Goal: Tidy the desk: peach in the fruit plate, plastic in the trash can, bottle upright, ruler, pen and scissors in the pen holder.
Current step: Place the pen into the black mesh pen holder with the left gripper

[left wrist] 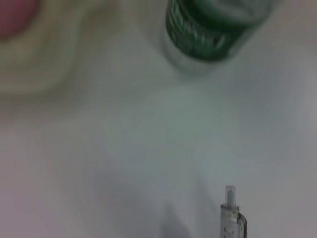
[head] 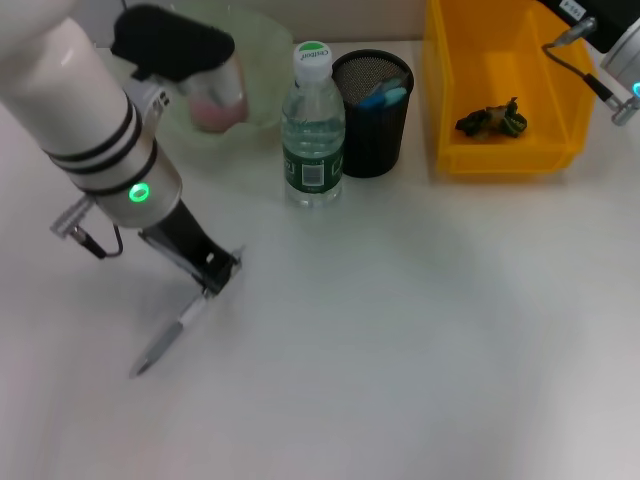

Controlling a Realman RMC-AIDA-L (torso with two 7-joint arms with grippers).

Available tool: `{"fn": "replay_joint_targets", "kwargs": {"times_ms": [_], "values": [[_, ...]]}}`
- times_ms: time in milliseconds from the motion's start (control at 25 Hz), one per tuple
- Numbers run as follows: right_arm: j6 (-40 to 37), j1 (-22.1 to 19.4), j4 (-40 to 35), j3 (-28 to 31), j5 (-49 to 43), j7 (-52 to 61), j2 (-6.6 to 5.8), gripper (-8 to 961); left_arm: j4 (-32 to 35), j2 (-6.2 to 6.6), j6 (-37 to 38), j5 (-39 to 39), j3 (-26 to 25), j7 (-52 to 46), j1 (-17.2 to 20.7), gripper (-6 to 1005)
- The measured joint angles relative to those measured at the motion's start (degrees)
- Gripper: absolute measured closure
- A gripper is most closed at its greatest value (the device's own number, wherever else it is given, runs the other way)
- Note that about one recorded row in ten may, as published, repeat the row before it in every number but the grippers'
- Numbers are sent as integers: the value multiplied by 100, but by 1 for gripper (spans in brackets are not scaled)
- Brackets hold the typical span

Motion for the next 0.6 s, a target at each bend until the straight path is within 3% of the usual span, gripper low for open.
{"fn": "replay_joint_targets", "kwargs": {"times_ms": [600], "values": [[-10,-195,49,256,75,18,-18,458,1054,20,-81,23,-184,2,105,860]]}}
